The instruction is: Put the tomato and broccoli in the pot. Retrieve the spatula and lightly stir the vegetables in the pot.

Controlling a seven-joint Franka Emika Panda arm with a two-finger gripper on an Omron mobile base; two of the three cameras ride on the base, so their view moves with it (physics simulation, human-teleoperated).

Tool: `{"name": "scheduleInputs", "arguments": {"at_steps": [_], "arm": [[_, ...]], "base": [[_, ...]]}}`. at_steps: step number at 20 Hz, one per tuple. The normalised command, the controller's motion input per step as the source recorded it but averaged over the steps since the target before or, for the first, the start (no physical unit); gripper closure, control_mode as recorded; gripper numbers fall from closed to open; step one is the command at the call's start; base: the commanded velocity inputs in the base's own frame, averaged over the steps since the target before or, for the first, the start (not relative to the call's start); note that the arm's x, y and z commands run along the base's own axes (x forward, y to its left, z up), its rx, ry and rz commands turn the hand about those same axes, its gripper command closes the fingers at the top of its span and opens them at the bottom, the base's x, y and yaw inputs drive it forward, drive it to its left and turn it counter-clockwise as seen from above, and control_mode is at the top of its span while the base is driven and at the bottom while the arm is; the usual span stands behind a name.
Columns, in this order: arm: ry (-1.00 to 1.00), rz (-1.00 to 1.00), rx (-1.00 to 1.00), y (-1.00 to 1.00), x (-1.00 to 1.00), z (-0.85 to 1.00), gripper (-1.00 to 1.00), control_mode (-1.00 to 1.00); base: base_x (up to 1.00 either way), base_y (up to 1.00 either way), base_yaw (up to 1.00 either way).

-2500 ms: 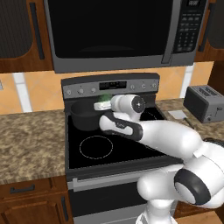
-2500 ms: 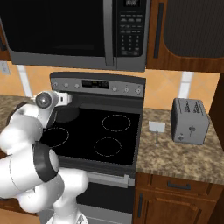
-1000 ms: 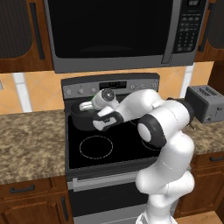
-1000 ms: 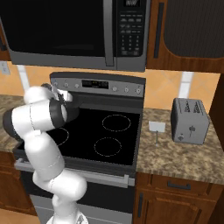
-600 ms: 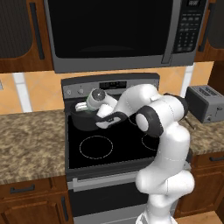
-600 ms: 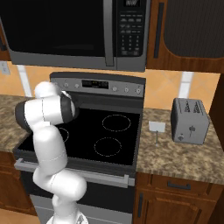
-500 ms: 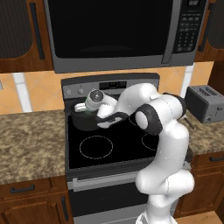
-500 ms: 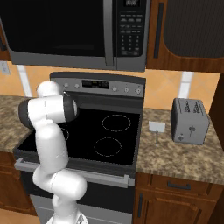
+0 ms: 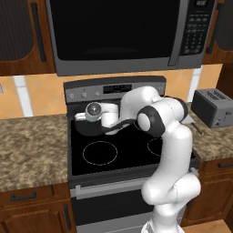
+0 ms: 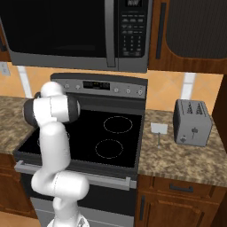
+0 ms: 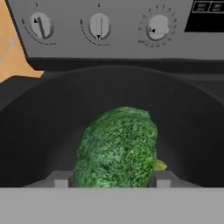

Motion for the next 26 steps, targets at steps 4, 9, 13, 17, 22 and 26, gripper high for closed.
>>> {"name": "scheduleInputs", "arguments": {"at_steps": [4, 9, 13, 17, 22, 26], "arm": [[0.0, -0.09, 0.02, -0.04, 0.12, 0.5, -1.0, -1.0], [0.0, -0.07, 0.11, -0.12, -0.03, 0.97, -1.0, -1.0], [-0.03, -0.01, 0.02, -0.16, -0.64, 1.0, -1.0, -1.0], [-0.06, 0.0, 0.0, -0.2, -0.99, 0.97, -1.0, -1.0], [0.02, 0.0, 0.0, -0.39, -1.0, 1.0, -1.0, -1.0], [0.17, 0.0, 0.02, -0.6, -1.0, 0.87, -1.0, -1.0]], "base": [[0.0, 0.0, 0.0], [0.0, 0.0, 0.0], [0.0, 0.0, 0.0], [0.0, 0.0, 0.0], [0.0, 0.0, 0.0], [0.0, 0.0, 0.0]]}}
